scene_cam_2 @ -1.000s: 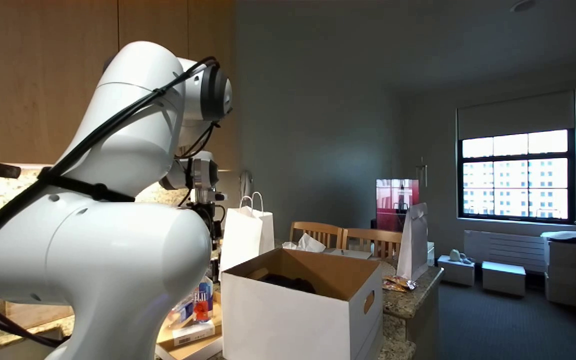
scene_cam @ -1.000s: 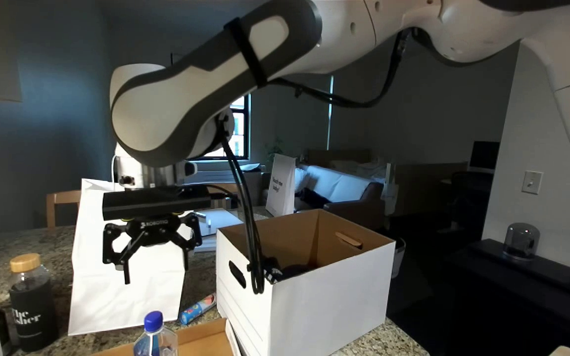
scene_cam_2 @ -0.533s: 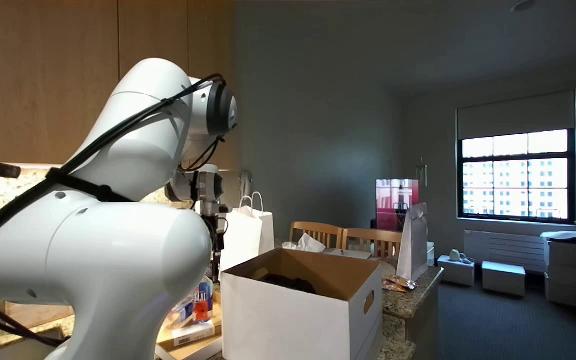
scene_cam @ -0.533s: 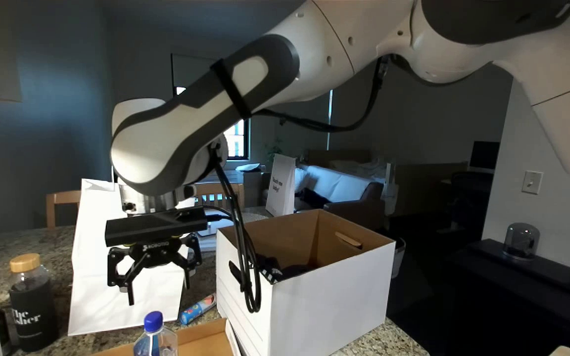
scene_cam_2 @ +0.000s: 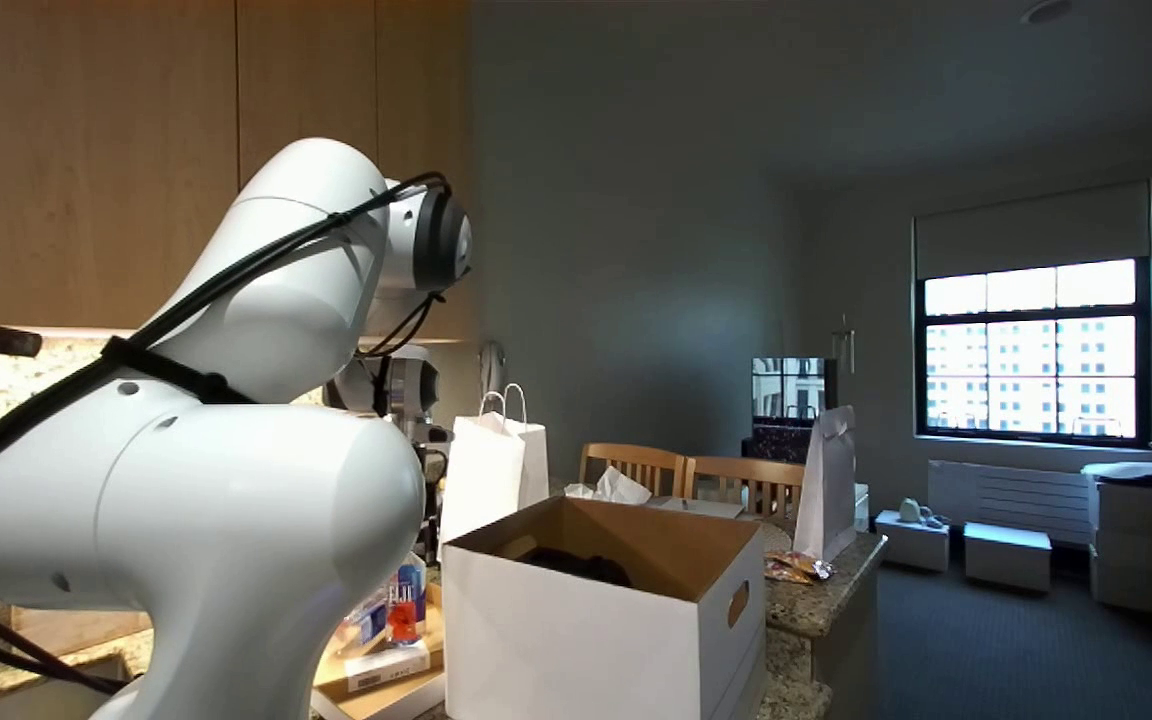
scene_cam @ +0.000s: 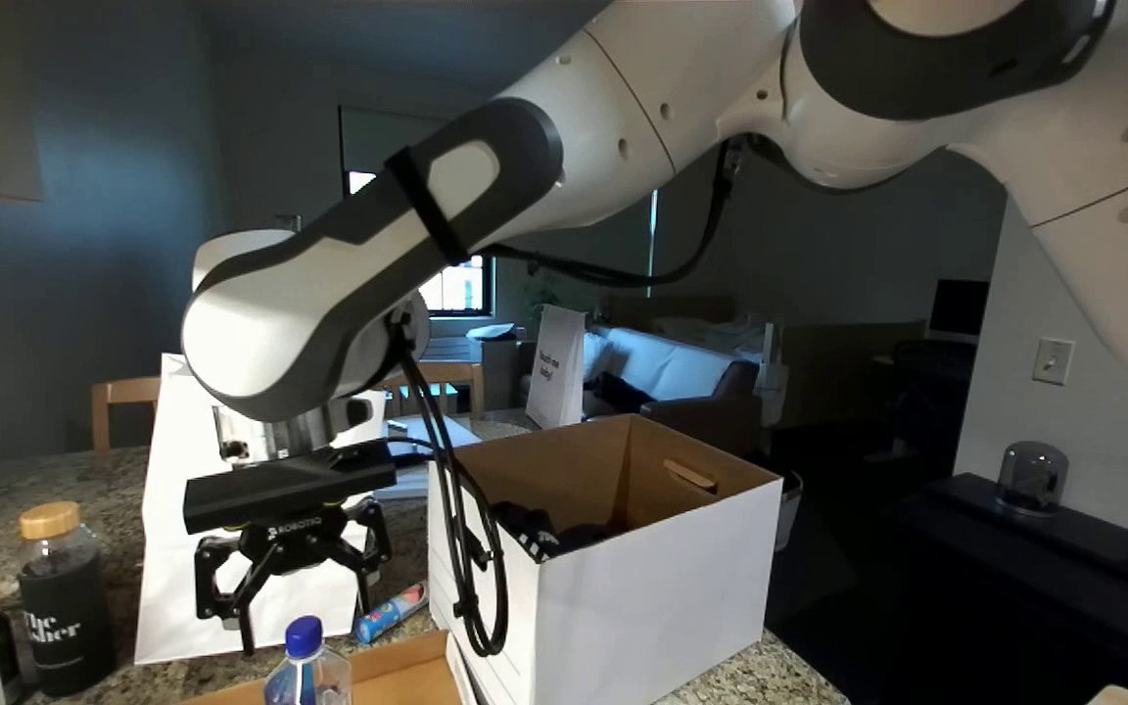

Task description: Put three bottles of water in the box

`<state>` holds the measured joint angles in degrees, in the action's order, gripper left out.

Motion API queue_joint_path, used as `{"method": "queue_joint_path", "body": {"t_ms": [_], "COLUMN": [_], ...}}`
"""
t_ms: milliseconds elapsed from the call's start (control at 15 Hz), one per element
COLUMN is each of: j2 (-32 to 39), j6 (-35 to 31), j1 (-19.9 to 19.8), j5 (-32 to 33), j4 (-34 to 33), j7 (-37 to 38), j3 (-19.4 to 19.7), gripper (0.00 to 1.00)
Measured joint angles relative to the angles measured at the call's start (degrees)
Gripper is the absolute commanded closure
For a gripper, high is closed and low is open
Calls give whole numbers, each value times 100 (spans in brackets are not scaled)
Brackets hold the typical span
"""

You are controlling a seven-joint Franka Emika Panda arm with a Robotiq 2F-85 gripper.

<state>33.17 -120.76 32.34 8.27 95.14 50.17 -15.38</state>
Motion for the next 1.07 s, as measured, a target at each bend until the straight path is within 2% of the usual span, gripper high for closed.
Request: {"method": "queue_joint_path", "body": {"t_ms": [67, 133, 200, 867, 1067], "j2": [24, 45, 68, 303, 330], "j6": [64, 127, 180, 242, 243], "j1": [13, 26, 34, 110, 160], "j5": [-1, -1, -1, 0, 0], "j4": [-20, -40, -55, -298, -384], "j7": [-3, -3, -11, -482, -584], "j3": [3, 8, 14, 91, 147], "gripper": [25, 26, 32, 98, 100]}}
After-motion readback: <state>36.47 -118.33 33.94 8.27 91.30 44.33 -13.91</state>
